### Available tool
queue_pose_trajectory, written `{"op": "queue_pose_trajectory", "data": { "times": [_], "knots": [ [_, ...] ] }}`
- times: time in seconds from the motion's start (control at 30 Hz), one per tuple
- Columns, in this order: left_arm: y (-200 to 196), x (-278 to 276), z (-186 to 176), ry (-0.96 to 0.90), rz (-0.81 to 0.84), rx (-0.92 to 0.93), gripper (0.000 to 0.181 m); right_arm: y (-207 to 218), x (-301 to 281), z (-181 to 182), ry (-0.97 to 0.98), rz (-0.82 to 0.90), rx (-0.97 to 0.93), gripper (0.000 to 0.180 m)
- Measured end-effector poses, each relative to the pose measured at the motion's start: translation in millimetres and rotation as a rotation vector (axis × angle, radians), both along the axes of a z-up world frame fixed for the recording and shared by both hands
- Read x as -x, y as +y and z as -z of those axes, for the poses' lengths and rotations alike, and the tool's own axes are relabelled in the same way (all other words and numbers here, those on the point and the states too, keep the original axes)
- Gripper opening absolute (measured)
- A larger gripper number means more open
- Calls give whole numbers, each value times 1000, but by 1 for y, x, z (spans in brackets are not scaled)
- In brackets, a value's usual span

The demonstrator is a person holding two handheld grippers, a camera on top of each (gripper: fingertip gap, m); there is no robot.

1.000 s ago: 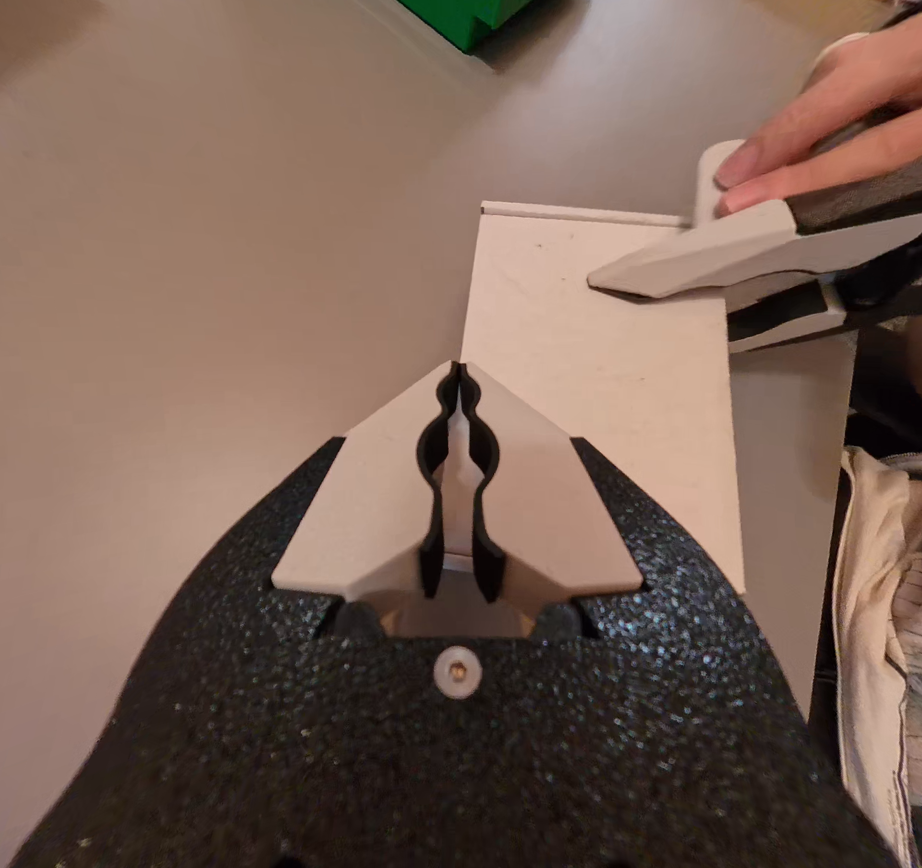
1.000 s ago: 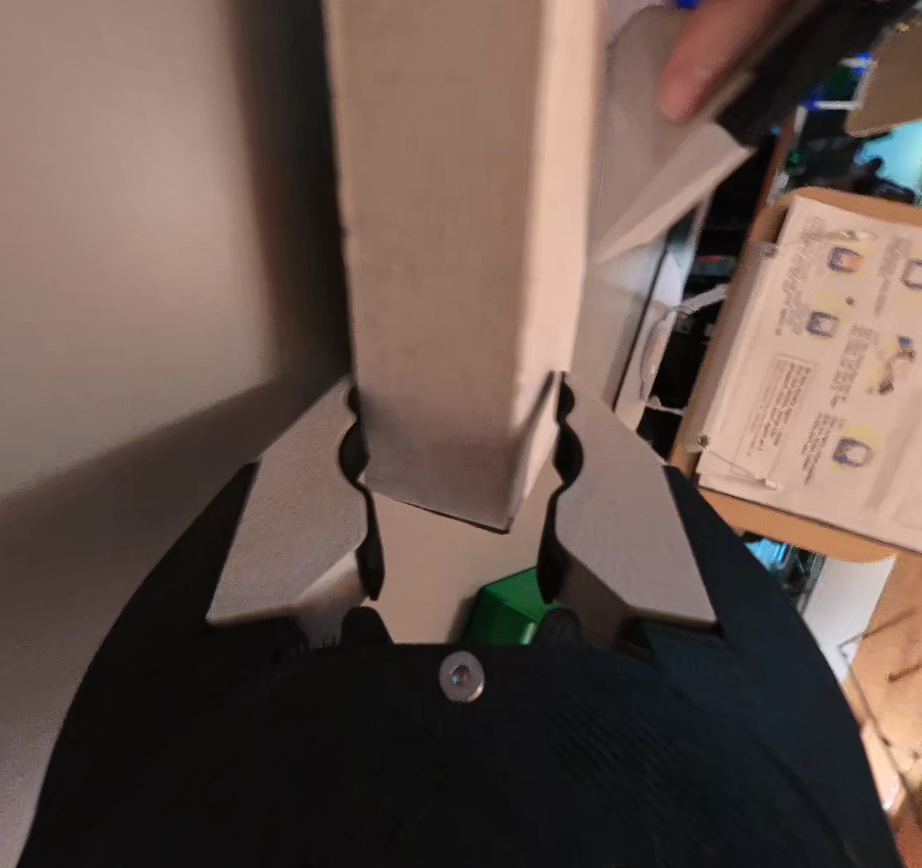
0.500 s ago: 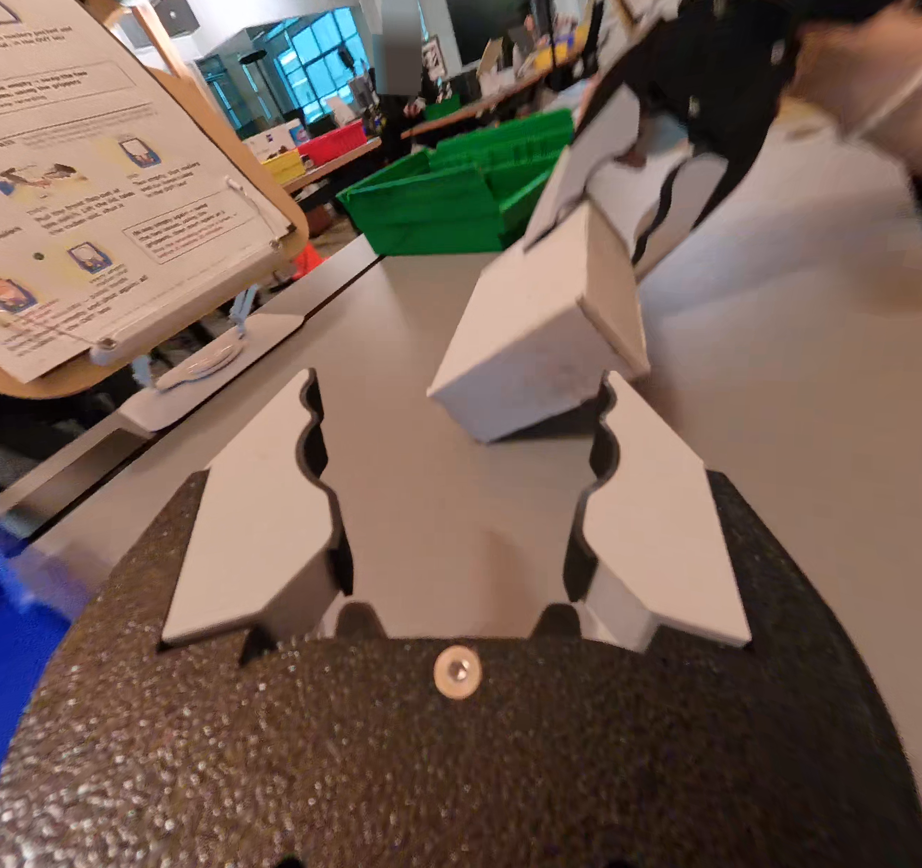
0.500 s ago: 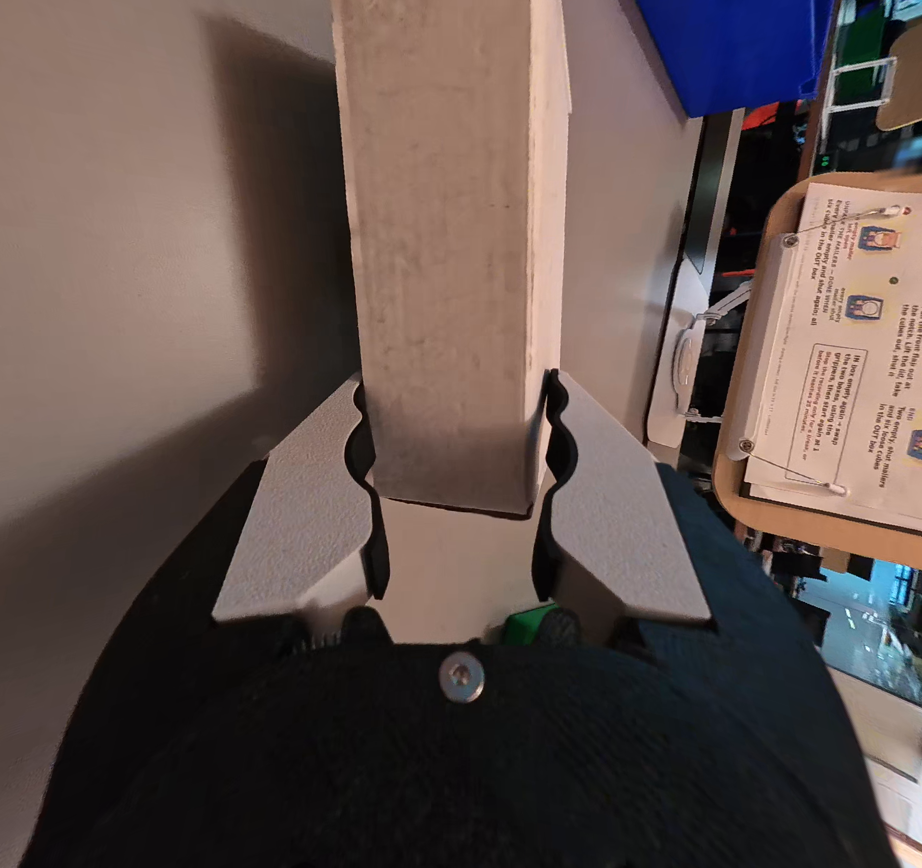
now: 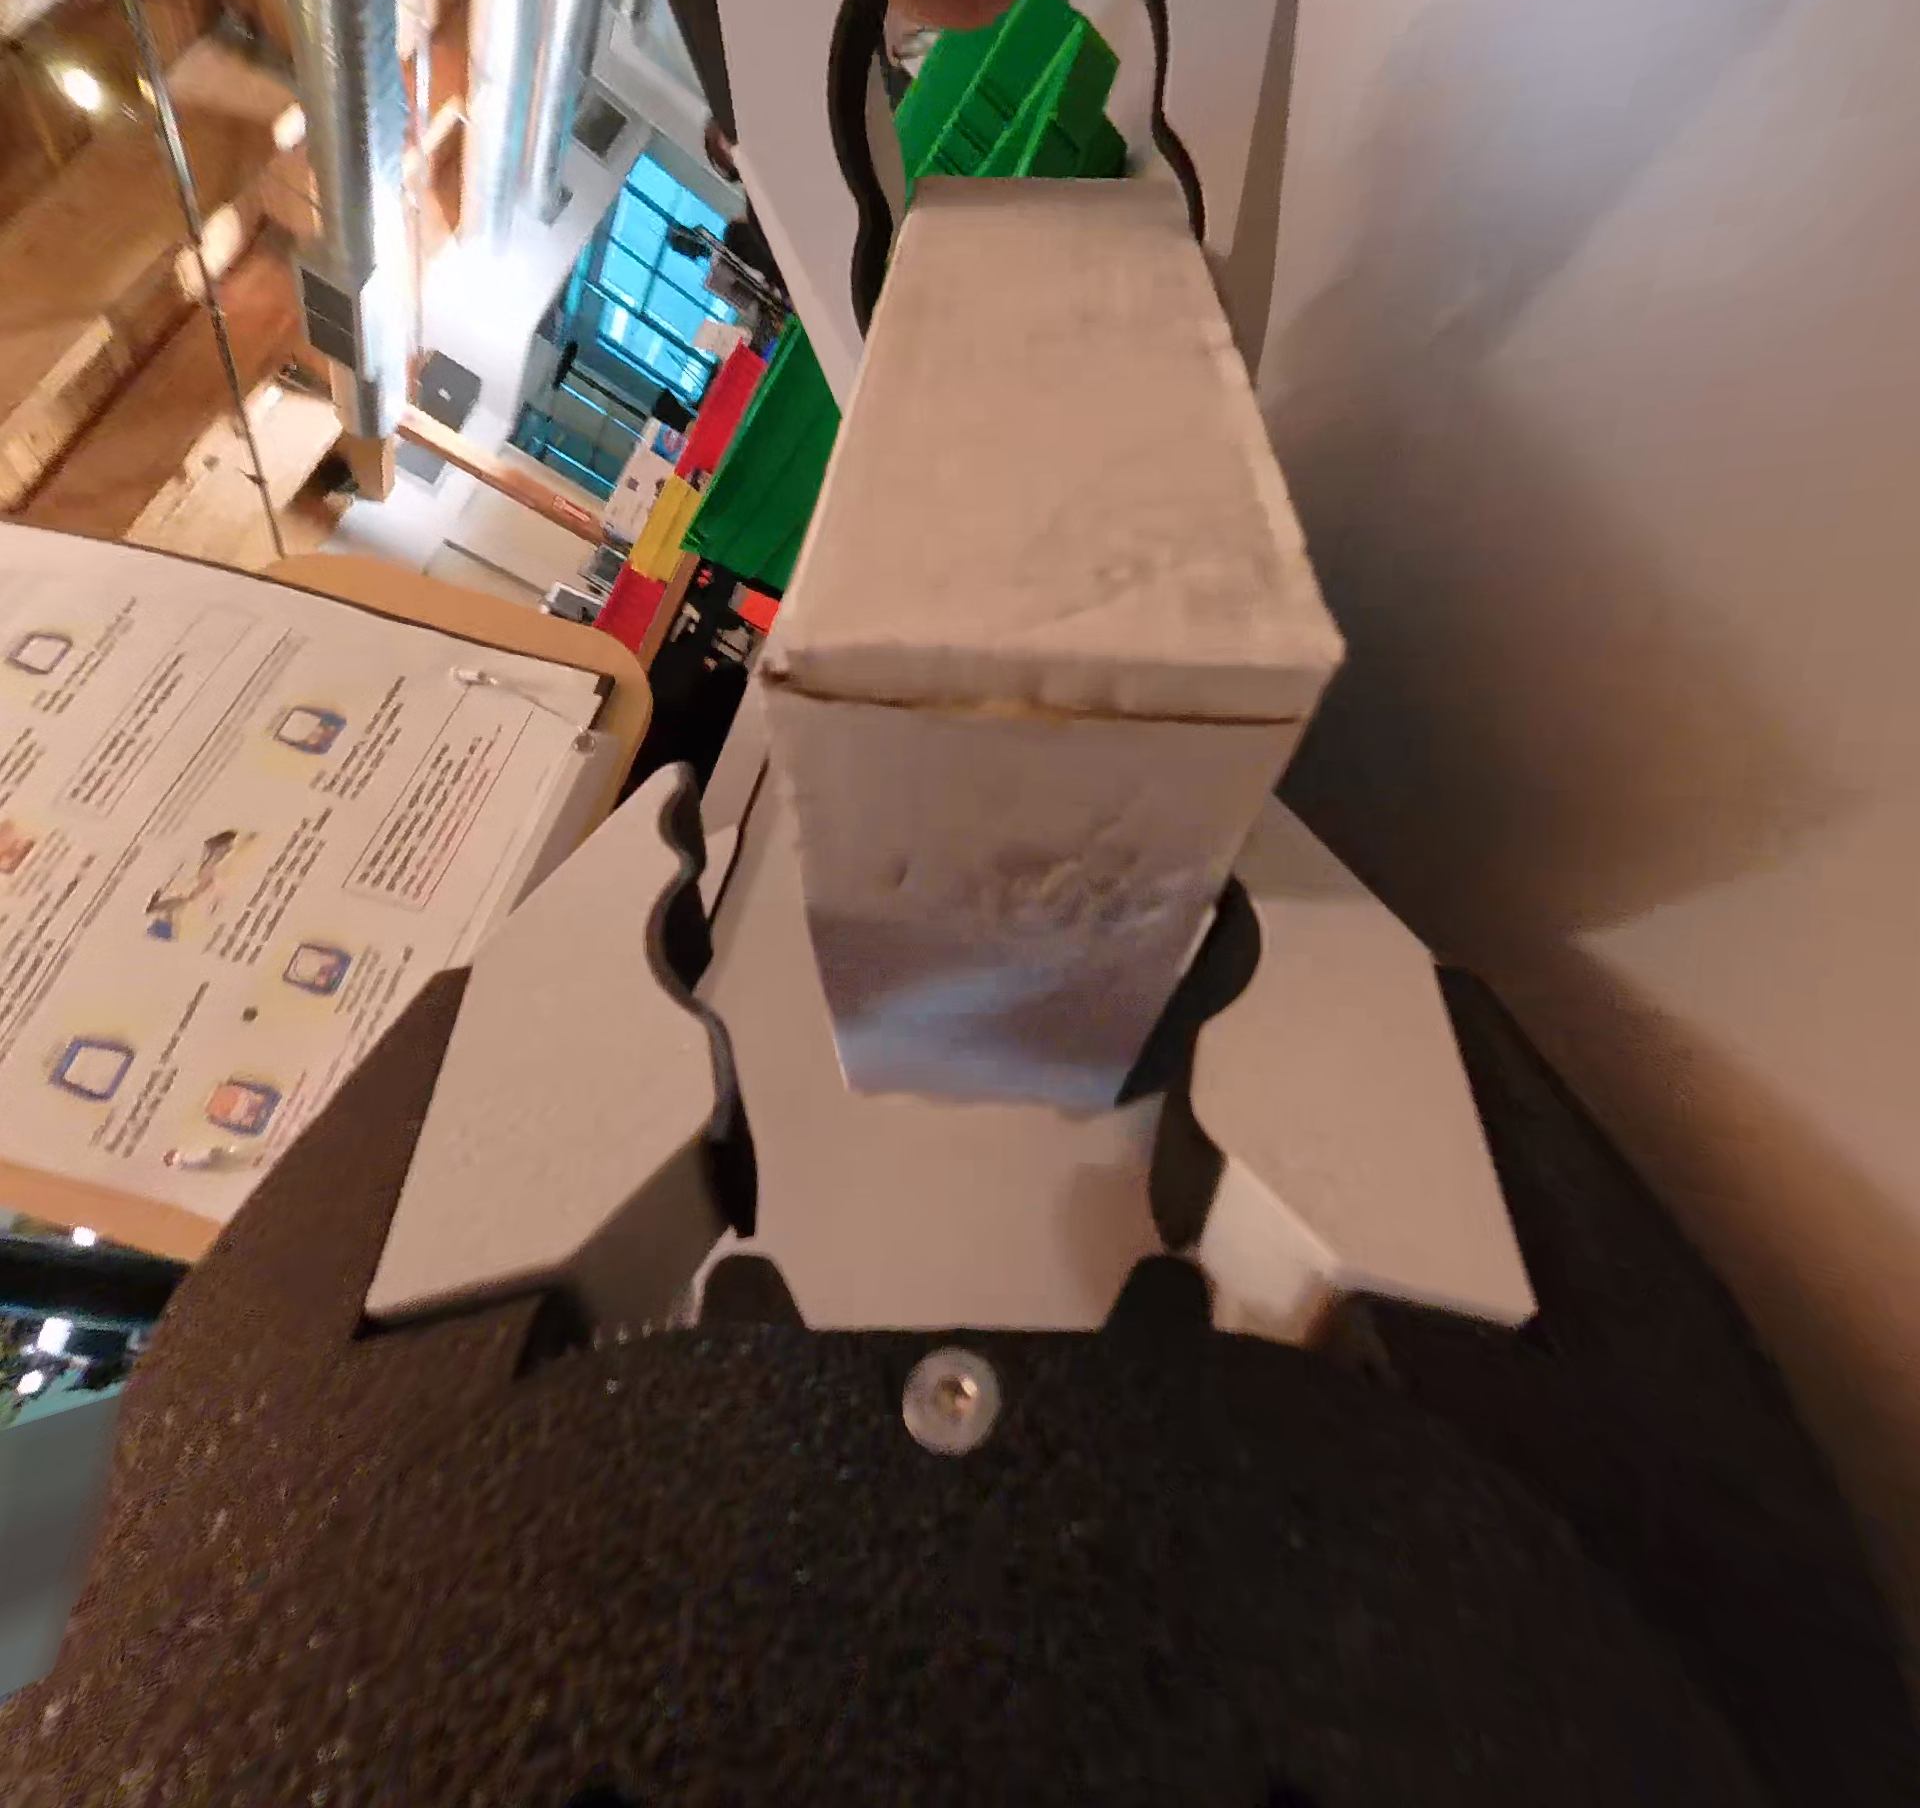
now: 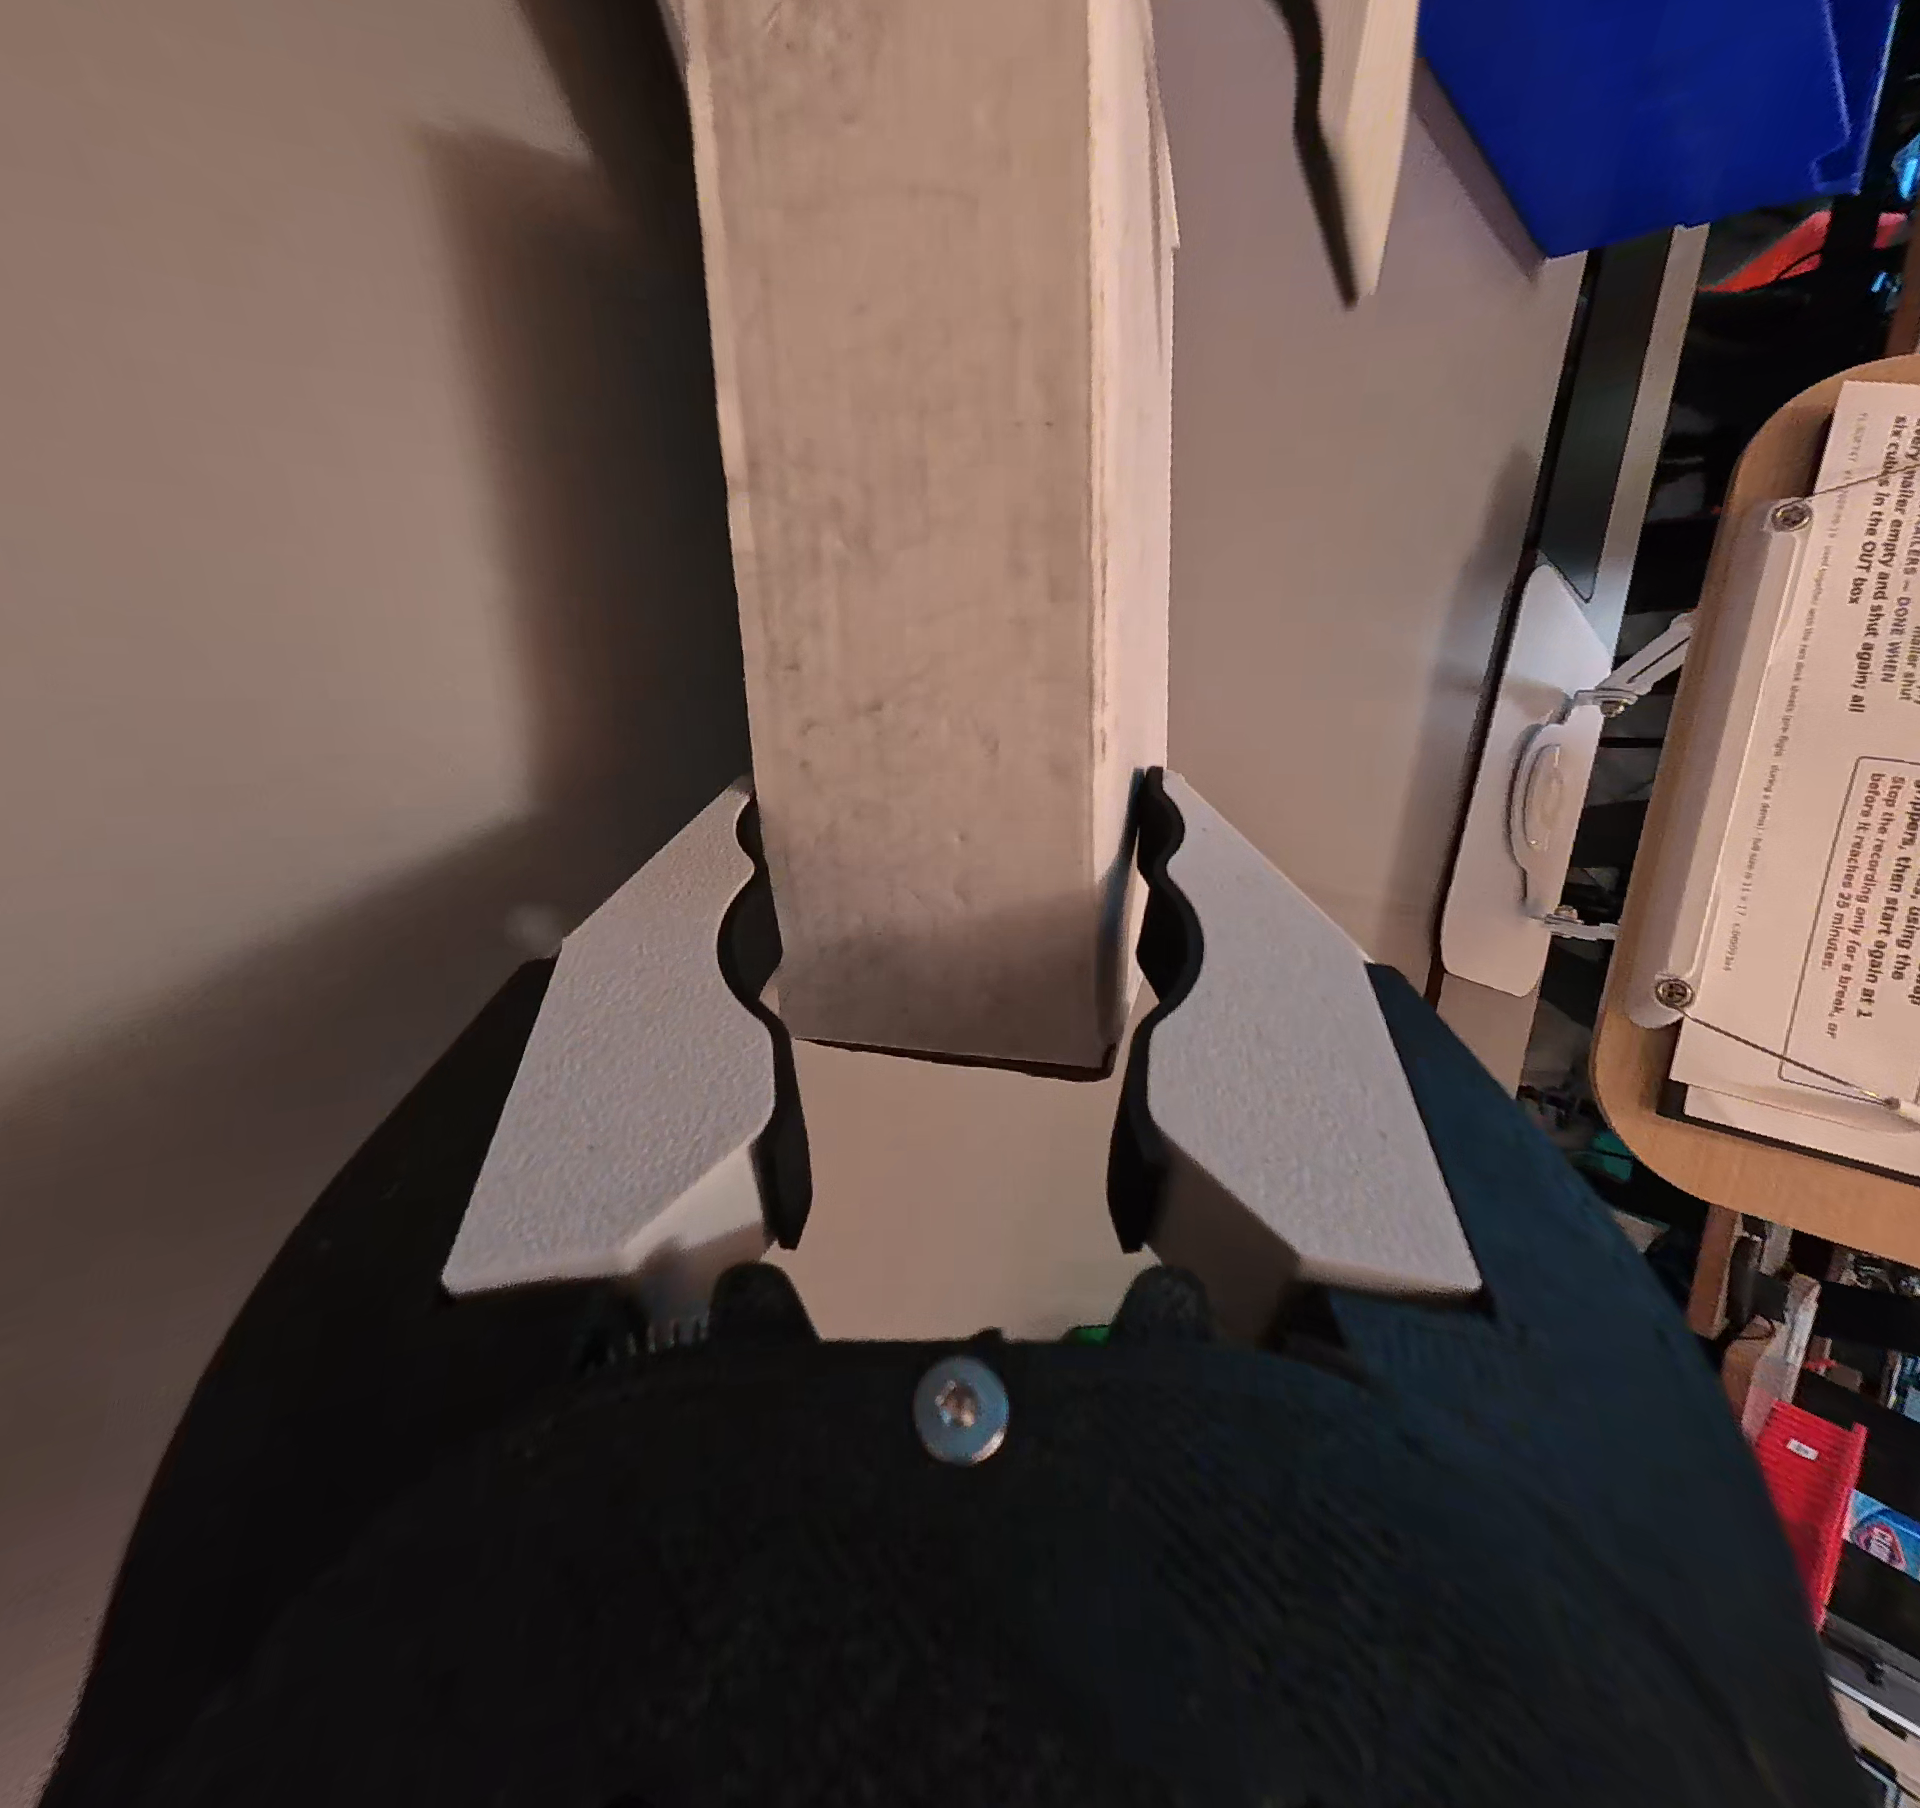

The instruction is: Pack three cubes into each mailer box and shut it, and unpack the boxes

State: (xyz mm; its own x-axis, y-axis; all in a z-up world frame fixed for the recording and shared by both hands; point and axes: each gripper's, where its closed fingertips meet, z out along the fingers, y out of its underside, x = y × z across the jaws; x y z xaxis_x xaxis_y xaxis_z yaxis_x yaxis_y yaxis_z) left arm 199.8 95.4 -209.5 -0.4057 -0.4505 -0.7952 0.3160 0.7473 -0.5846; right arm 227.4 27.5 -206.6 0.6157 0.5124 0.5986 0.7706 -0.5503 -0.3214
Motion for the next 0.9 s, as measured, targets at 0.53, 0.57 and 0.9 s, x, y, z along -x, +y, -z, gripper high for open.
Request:
{"op": "queue_pose_trajectory", "data": {
  "times": [0.53, 0.57, 0.9],
  "knots": [
    [-10, -13, 9, 31, 108, -25, 70, 5, 30, -53, -441, -11, -344, 88],
    [-10, -14, 9, 36, 105, -24, 70, 3, 31, -52, -479, -1, -347, 85],
    [-11, -16, 8, 45, 103, -21, 70, 5, 45, -38, -685, -69, -408, 74]
  ]
}}
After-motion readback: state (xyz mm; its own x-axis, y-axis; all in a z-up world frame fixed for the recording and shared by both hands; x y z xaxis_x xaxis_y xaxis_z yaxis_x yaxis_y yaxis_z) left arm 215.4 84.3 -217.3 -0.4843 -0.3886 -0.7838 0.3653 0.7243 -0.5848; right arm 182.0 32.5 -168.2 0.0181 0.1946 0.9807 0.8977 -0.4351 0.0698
